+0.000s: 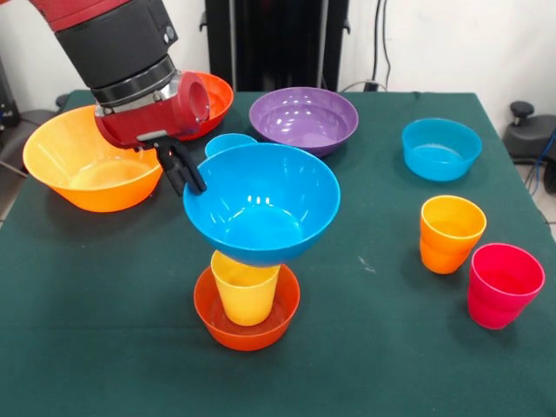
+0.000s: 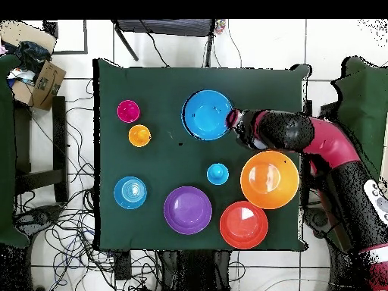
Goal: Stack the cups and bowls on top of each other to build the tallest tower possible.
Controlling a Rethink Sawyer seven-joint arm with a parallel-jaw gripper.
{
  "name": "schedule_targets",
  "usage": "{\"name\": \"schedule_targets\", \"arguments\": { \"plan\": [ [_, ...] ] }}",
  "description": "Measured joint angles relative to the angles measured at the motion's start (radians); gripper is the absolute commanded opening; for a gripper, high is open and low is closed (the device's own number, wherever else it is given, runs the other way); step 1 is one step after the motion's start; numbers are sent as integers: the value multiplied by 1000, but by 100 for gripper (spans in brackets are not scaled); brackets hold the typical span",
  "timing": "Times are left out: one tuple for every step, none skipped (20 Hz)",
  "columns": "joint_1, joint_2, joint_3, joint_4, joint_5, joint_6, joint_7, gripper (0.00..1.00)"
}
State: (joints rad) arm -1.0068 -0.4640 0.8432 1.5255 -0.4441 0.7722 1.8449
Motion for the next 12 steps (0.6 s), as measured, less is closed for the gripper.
{"name": "schedule_targets", "arguments": {
  "plan": [
    [4,5,0,-8,0,0,0,0],
    [7,10,0,-15,0,0,0,0],
    [10,13,0,-21,0,0,0,0],
    [11,14,0,-24,0,0,0,0],
    [13,15,1,-27,0,0,0,0],
    [14,15,1,-31,0,0,0,0],
    [15,16,1,-34,0,0,0,0],
    [17,16,1,-38,0,0,0,0],
    [17,16,1,-40,0,0,0,0],
    [17,16,1,-43,0,0,0,0],
    [18,16,2,-46,0,0,0,0],
    [18,16,2,-49,0,0,0,0]
  ]
}}
